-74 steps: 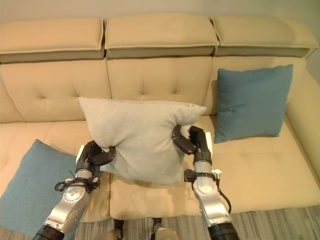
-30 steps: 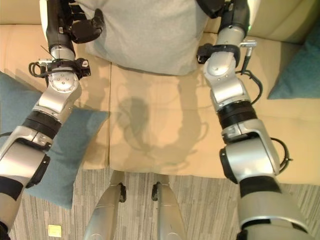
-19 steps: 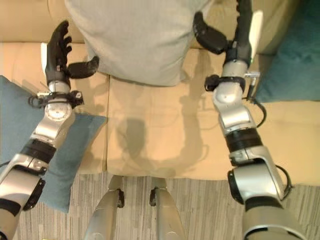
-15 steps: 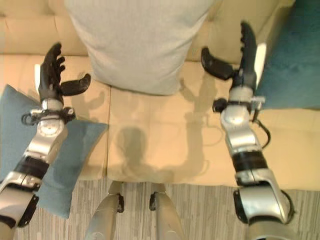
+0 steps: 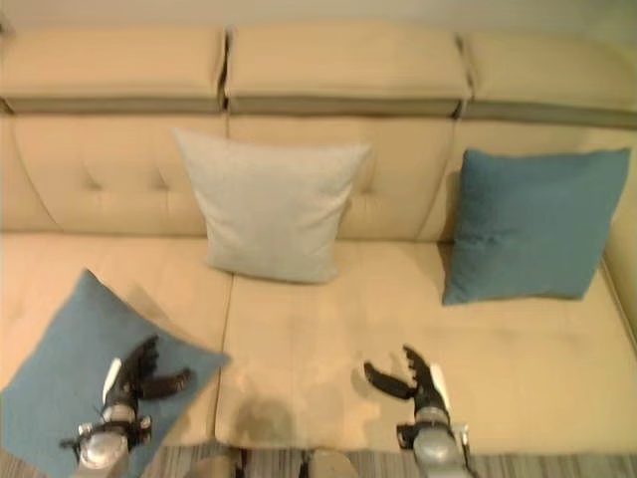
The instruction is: Pick up all the scattered cushions and arrange them neatly on the sofa.
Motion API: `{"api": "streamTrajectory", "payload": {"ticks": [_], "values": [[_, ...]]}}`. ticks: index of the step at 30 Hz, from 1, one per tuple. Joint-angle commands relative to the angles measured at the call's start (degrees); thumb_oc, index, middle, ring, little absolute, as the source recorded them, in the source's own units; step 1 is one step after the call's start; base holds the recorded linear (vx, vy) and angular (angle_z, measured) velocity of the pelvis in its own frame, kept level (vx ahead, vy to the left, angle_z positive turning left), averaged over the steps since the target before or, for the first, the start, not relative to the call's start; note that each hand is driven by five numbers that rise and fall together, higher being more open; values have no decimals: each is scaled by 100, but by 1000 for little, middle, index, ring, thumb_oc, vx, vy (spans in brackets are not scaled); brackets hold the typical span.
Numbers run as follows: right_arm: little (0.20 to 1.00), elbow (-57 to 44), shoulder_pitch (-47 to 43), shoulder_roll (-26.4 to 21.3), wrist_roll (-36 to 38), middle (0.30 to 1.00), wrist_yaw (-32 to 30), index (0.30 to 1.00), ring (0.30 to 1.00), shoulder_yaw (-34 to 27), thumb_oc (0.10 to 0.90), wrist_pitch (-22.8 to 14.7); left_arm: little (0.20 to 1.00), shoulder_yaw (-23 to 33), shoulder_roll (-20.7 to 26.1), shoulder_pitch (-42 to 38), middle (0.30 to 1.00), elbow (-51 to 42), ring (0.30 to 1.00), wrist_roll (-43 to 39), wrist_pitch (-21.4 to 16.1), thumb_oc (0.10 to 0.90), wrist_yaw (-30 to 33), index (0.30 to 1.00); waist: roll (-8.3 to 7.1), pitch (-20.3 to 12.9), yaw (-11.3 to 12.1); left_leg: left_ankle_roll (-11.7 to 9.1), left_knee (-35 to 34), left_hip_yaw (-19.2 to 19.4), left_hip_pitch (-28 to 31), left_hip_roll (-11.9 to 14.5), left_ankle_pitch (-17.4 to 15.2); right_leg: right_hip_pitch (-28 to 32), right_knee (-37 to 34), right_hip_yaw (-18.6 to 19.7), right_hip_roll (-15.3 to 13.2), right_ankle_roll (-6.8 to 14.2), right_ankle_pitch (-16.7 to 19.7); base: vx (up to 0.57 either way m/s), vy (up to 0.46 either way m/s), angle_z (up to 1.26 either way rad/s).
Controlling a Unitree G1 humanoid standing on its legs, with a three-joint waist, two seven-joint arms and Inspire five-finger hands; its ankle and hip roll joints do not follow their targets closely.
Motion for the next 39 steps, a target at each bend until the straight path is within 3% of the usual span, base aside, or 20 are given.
{"api": "streamTrajectory", "payload": {"ticks": [1, 2, 3, 5, 6, 8, 10, 13, 14, 18, 20, 26, 30, 34, 39], "values": [[900, -172, -518, -443, -33, 900, -183, 900, 900, -76, 800, -324, 900, -59, 417, -340, 900, 130, 900, 192, 44, 800, 45, 900, -279, -69, 88, -211, 608, 300, -428, 61, -124, 301, 76, -282, -102, 237, -769, -418, -73, 15], [900, 164, -643, -424, -59, 900, -247, 900, 900, 60, 800, -264, 900, -109, 314, -434, 900, 412, 900, 190, 41, 800, 89, 900, -438, 76, 101, -70, 1350, 306, -578, -114, -733, 160, 76, -333, -280, 230, -624, -433, -60, 25], [900, 235, -675, -442, -114, 900, -251, 900, 900, 110, 800, -233, 900, -117, 262, -418, 900, 471, 900, 207, 51, 800, 88, 900, -484, 84, 107, -20, 1721, 267, -545, -207, -983, 137, 76, -329, -325, 231, -566, -387, -43, 25], [900, 377, -687, -444, -153, 900, -218, 900, 900, 163, 800, -198, 900, -163, 210, -390, 900, 592, 900, 247, 62, 800, 60, 900, -494, 27, 63, 35, 1938, 289, -399, -280, -1230, 90, 76, -347, -339, 243, -501, -151, 35, -3], [900, 556, -692, -433, -181, 900, -187, 900, 900, 200, 800, -172, 900, -242, 155, -391, 900, 680, 900, 274, 53, 800, 27, 900, -453, -56, -21, 57, 2055, 410, -53, -296, -1428, 10, 105, -419, -346, 262, -442, -143, 90, 2], [900, 740, -707, -391, -209, 900, -219, 900, 900, 204, 800, -147, 900, -374, 124, -497, 900, 811, 900, 409, 86, 800, 56, 900, -341, -151, -183, 143, 1642, 593, 529, -382, -1709, -143, 202, -578, -321, 320, -337, -151, 115, 25], [900, 784, -717, -388, -217, 900, -210, 900, 900, 212, 800, -130, 900, -409, 118, -513, 900, 772, 900, 434, 91, 800, 62, 900, -323, -154, -220, 170, 1506, 657, 611, -386, -1754, -204, 233, -609, -336, 331, -289, -119, 74, 46], [900, 885, -808, -338, -265, 900, -266, 900, 900, 292, 800, -110, 900, -490, 97, -662, 900, 695, 900, 406, 34, 800, 162, 900, -319, -108, -269, 291, 894, 524, 701, -565, -1697, -596, 321, -625, -374, 484, 17, -273, 135, 28], [900, 994, -886, -273, -332, 900, -242, 900, 900, 390, 800, -42, 900, -530, 150, -767, 900, 506, 900, 381, -12, 800, 214, 900, -411, -49, -247, 375, 720, 427, 634, -680, -1618, -821, 329, -626, -422, 620, 232, -178, 54, -8], [900, 1022, -914, -217, -416, 900, -223, 900, 900, 503, 800, -20, 900, -525, 253, -794, 900, 46, 900, 331, -84, 800, 234, 900, -487, 24, -147, 448, 502, 470, 609, -725, -1446, -1012, 623, -709, -524, 731, 232, -208, 54, -17], [900, 1055, -954, -163, -405, 900, -209, 900, 900, 547, 800, -8, 900, -533, 331, -839, 900, -154, 900, 299, -124, 800, 263, 900, -487, 128, -136, 495, 432, 454, 565, -688, -1303, -1187, 1037, -473, -544, 819, 221, -249, 33, -13], [900, 1175, -861, -51, -283, 900, -229, 900, 900, 547, 800, -59, 900, -674, 493, -956, 900, -568, 900, 379, -200, 800, 335, 900, -309, 127, 7, 547, 321, 348, 204, -492, -932, -954, 2374, 209, -483, 565, -593, -205, -15, 1], [900, 1149, -773, 28, -176, 900, -267, 900, 900, 458, 800, -74, 900, -648, 472, -856, 900, -888, 900, 134, -263, 800, 305, 900, -452, -93, 143, 439, 326, 252, 28, -543, -868, -234, 1511, 329, -485, 551, -828, -18, -135, 32], [900, 1037, -858, -73, -150, 900, -244, 900, 900, 539, 800, -70, 900, -647, 368, -756, 900, -1111, 900, -413, -334, 800, 107, 900, -464, -161, 149, 389, 357, 251, 10, -469, -850, -93, 996, 491, -324, 491, -704, -8, -147, -11], [900, 1053, -831, -117, -89, 900, -190, 900, 900, 567, 800, -92, 900, -788, 327, -576, 900, -1114, 900, -416, -206, 800, -152, 900, -489, -227, 128, 294, 286, 196, 95, -381, -746, 221, 507, 334, -258, 414, -653, -1, -111, 4]]}}
